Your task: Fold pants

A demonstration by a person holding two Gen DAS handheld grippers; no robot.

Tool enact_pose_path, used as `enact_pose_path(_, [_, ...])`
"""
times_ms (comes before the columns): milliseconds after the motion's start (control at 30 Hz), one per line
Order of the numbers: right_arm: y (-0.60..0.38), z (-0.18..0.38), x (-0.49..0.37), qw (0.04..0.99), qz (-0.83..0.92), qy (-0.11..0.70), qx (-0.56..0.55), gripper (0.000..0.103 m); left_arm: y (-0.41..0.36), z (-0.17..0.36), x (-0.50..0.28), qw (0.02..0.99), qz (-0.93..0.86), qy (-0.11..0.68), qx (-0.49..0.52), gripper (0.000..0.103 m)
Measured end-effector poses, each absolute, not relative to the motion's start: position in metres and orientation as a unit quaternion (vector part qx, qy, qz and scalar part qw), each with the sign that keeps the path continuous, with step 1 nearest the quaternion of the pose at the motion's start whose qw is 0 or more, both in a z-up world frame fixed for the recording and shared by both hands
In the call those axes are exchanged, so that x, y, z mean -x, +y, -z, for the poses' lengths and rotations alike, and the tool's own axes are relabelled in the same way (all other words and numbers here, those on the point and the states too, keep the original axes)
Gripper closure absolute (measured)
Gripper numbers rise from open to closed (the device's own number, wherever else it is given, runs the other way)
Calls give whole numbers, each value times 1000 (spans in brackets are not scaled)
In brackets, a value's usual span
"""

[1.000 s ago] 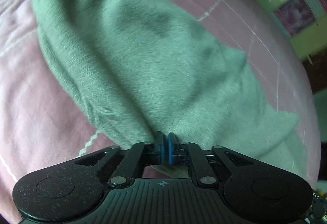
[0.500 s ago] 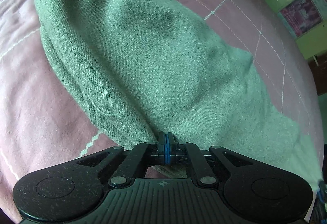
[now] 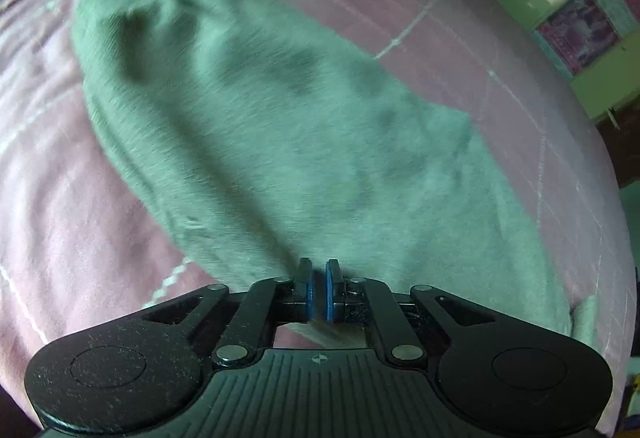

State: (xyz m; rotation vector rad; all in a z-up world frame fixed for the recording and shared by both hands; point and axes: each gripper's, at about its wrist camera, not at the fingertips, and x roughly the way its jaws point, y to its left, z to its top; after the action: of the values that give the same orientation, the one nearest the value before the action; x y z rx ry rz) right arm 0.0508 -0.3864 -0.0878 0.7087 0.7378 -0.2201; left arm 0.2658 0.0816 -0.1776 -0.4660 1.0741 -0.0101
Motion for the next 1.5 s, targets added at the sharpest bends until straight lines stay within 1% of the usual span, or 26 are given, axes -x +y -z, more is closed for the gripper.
enact_pose_path(100, [-408, 76, -44, 869, 112, 319, -360, 77, 59, 175, -263, 834, 28, 512, 204, 98])
enact_pose_path(133, [-420, 75, -46, 868, 127, 314, -362, 74, 53, 177, -262, 830, 31, 518, 203, 98])
enact_pose_path(333, [-499, 93, -64, 841, 206, 305, -397, 74, 35, 194, -253, 831, 18, 523, 189, 98])
enact_pose_path(367, [-507, 97, -71, 840, 210, 302, -399, 77, 36, 194, -253, 831, 17, 523, 191, 98])
enact_pose_path(433, [-518, 103, -84, 839, 214, 296, -402, 78, 37, 194, -252, 831, 16, 524, 187, 98])
enact_pose_path(500, [-523, 111, -92, 835, 208, 290, -418, 86, 36, 193, -252, 832, 13, 525, 181, 98])
enact_pose_path(533, [-526, 113, -96, 832, 209, 285, -428, 98, 35, 192, -253, 832, 12, 525, 179, 98])
enact_pose_path(600, [-524, 104, -102, 843, 202, 267, -421, 98, 32, 192, -253, 834, 10, 525, 170, 98])
enact_pose_path(700, [-515, 62, -94, 886, 204, 221, -352, 98, 27, 192, -254, 838, 13, 522, 155, 98])
enact_pose_path(767, [-512, 45, -77, 902, 220, 206, -309, 98, 26, 193, -253, 840, 14, 521, 151, 98])
enact_pose_path(833, [-517, 49, -57, 899, 238, 223, -293, 98, 25, 194, -254, 841, 14, 519, 151, 98])
enact_pose_path(900, [-526, 74, -40, 879, 264, 267, -293, 98, 24, 194, -255, 842, 14, 518, 146, 98])
enact_pose_path(967, [-532, 100, -27, 857, 276, 298, -318, 99, 23, 194, -255, 844, 16, 517, 140, 98])
enact_pose_path(1067, [-526, 100, -30, 865, 276, 288, -303, 98, 24, 194, -254, 843, 14, 518, 144, 98])
enact_pose_path(1167, [-526, 93, -31, 866, 273, 268, -322, 98, 24, 194, -254, 843, 13, 517, 144, 98])
enact_pose_path(1267, [-531, 106, -26, 856, 270, 292, -331, 98, 24, 194, -253, 844, 12, 516, 143, 98])
enact_pose_path(1333, [-529, 100, -16, 855, 274, 280, -339, 98, 23, 194, -253, 845, 15, 516, 138, 98])
enact_pose_path(1400, [-522, 97, -16, 857, 278, 291, -321, 98, 23, 193, -253, 845, 16, 517, 137, 98])
enact_pose_path(1433, [-523, 98, -18, 855, 280, 298, -320, 97, 23, 193, -253, 845, 16, 517, 139, 98])
enact_pose_path(1500, [-523, 93, -9, 850, 293, 284, -334, 91, 24, 193, -252, 845, 19, 516, 139, 98])
